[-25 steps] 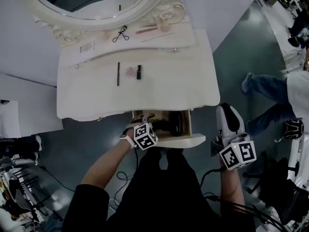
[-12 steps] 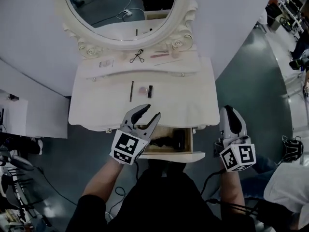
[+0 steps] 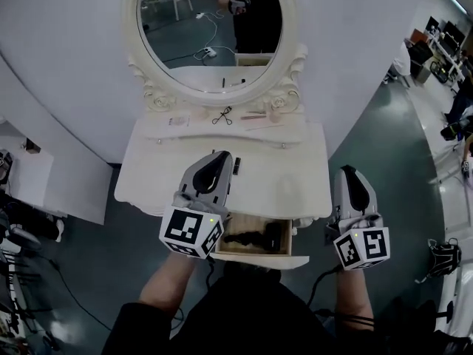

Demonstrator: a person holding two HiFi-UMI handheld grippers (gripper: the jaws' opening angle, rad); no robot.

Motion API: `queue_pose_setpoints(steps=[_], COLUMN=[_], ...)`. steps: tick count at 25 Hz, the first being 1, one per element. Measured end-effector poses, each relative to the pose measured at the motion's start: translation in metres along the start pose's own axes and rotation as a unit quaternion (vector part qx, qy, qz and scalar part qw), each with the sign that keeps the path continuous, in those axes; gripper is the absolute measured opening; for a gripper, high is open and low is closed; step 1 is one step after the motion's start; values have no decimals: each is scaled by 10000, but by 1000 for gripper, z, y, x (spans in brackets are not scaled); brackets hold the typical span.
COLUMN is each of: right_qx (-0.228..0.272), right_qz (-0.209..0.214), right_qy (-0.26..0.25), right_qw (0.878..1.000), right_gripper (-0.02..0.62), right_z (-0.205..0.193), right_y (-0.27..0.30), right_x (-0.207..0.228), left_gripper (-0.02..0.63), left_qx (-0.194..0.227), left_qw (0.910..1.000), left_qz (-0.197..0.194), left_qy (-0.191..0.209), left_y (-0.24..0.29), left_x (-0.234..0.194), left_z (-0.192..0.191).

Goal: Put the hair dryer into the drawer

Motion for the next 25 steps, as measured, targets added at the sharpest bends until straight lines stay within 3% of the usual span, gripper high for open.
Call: queue_pose_setpoints(steps=[11, 25], right_qx=[421, 456], right_qz=[217, 336], right_qy=[-411, -413], right_qw=[9980, 9975], right_gripper=[43, 43], right_z=[37, 41], right_y=[-1, -3], right_x=[-10, -11], left_gripper=[3, 3], left_qx=[489, 496], left_qw=[9981, 9974], left_qz=[368, 495], left_qy=[9, 138], left_y=[-15, -19], left_x=[-1, 2], left_z=[38, 42])
Point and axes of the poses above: the fingertips, and each gripper's own axes: y forward along the fingers, x to its right, z out of its top, the point moved 4 cm from there along -y, backward along the fingers, and after that the axes turned 13 degrees about z, right-handed, at the moved point
